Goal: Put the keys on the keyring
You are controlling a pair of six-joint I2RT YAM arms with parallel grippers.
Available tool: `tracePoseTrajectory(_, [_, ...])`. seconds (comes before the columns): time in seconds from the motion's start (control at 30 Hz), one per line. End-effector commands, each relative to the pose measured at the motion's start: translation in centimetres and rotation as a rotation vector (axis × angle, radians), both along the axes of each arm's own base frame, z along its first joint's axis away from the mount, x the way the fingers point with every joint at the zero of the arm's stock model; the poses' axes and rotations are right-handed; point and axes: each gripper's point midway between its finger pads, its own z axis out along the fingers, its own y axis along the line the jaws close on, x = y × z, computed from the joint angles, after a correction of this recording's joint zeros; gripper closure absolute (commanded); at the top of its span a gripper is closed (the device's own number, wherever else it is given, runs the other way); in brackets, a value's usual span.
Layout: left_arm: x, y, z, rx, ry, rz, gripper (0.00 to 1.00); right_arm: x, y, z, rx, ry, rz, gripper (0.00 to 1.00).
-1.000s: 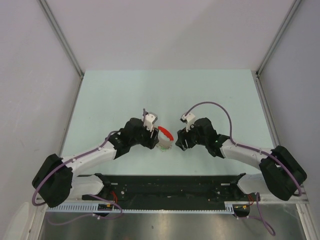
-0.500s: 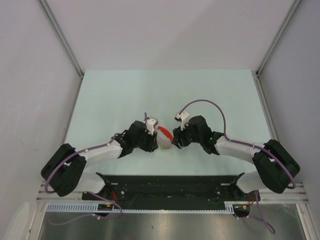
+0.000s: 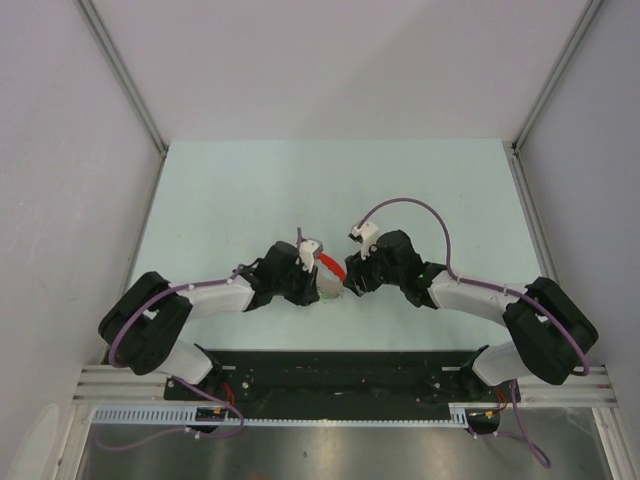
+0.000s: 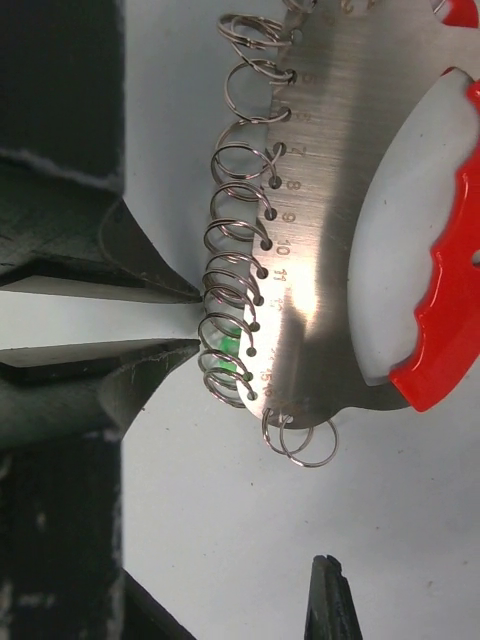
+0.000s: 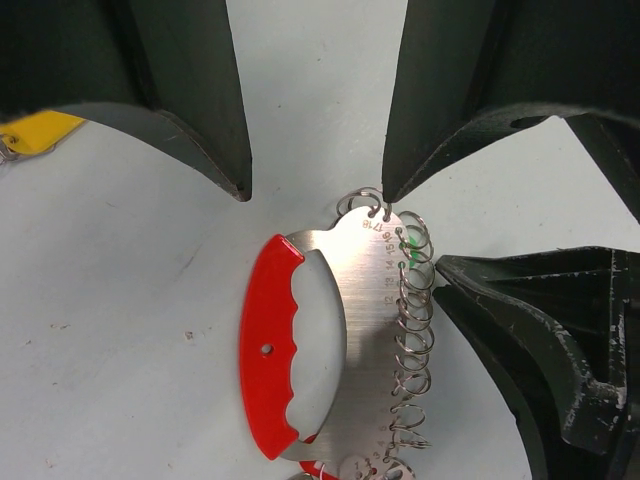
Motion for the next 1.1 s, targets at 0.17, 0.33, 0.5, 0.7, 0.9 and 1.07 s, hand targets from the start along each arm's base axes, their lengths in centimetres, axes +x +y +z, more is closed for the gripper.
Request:
tracePoseTrajectory(0.17, [1.1,-1.5,1.0,-0.048,-0.018,-0.028,0.73,1.5,1.0,1.6,0.029,-0.053,-0.008,0.41])
tracePoseTrajectory(0.33, [1.2,-1.9,0.9,-0.05,-0.01,-0.034,0.73,1.4,1.0,1.5,0.03,-0.049,-0.007,0.41])
tracePoseTrajectory(0.5, [1.3,-2.2,0.8,-0.054,0.001,-0.04,0.74,1.4,1.1,1.4,0.029,-0.046,-0.004,0.41])
tracePoseTrajectory(0.7, [1.8,-2.4,0.9,-0.056,0.007,-0.014,0.85,1.2,1.3,1.3,0.034,-0.041,0.003,0.41])
tracePoseTrajectory(0.9, [2.9,-1.5,1.4,-0.028,-0.033,0.044,1.0,0.3,2.1,1.2,0.046,-0.029,0.052,0.42])
tracePoseTrajectory(1.07, [3.1,0.7,2.3,0.043,-0.101,0.08,1.0,-0.1,2.9,1.1,0.056,-0.042,0.1,0.41])
